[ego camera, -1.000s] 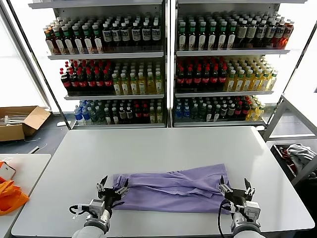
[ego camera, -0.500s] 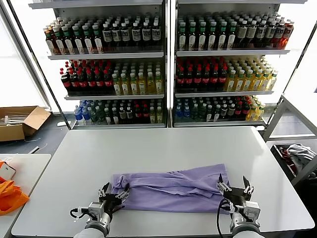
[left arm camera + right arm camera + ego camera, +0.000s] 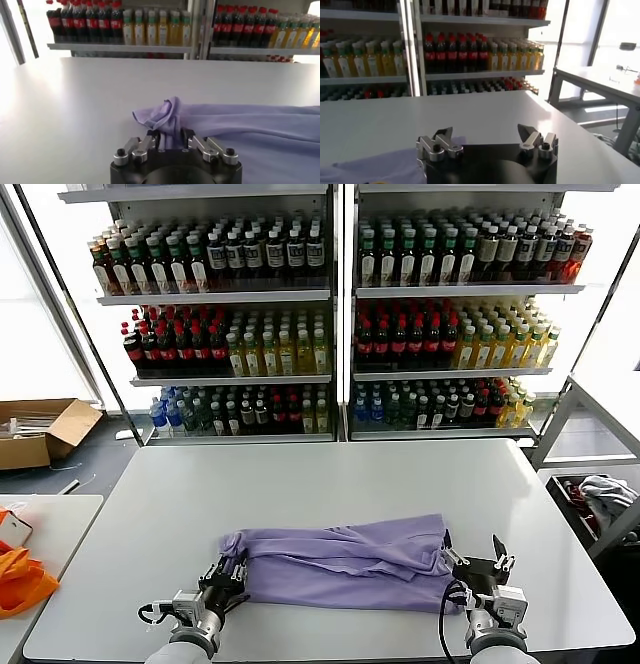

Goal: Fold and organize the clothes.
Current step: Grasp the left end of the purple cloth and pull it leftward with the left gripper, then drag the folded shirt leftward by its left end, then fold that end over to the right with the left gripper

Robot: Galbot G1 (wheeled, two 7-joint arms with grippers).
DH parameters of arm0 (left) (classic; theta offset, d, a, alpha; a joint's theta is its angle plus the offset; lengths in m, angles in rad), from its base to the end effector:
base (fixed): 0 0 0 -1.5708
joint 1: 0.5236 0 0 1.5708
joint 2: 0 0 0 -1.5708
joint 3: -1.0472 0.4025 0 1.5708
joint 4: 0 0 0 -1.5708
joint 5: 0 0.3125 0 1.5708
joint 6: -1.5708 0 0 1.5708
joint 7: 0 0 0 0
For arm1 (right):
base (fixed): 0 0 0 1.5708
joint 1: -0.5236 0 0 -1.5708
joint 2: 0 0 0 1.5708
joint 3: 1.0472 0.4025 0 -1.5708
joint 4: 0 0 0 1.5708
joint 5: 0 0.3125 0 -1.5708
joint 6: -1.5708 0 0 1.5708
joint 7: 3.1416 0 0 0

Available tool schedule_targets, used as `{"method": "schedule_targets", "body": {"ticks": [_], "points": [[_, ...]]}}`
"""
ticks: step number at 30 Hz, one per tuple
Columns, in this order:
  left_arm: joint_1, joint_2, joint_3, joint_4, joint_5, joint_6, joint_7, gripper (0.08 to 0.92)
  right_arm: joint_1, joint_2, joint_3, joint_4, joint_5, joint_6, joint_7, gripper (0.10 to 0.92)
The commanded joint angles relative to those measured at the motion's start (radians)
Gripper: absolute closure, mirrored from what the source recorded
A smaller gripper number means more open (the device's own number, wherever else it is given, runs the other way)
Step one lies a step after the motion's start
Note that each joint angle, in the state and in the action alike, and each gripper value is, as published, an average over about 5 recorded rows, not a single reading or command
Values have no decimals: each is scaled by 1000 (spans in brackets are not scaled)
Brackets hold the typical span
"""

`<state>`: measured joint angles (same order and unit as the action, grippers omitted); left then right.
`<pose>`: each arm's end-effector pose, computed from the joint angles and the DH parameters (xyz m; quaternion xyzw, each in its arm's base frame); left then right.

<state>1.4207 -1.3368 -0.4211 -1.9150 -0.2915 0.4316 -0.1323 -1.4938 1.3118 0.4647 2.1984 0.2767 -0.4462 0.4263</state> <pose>0.1645 0.0396 -0.3823 -0.0303 -0.9684 0.0180 0.2471 0.1347 -0.0417 -0.3034 -0.1017 -0.9835 0.0143 0.1491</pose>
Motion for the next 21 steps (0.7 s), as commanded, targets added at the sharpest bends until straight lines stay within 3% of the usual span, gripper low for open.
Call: {"method": "schedule_targets", "body": {"ticks": [1,5,8,15,21], "points": [[-28,22,-74,10,-70,3,-32,705,6,-4,2,5,4,-2,4,203],[-45,70,-171,-10,-90,-9,-42,825,13,-11,7,6,10,-4,5,203],[-65,147,-290,-25,-110,-12,-46,883,19,-13,7,5,15,-5,6,203],[-102,400,-564,61,-148,-25,-22,890,37,-7,-7,-5,20,-6,7,203],[-122,499,-626,143,-104,-50,3,890,42,0,-17,-9,19,-6,7,203]]}}
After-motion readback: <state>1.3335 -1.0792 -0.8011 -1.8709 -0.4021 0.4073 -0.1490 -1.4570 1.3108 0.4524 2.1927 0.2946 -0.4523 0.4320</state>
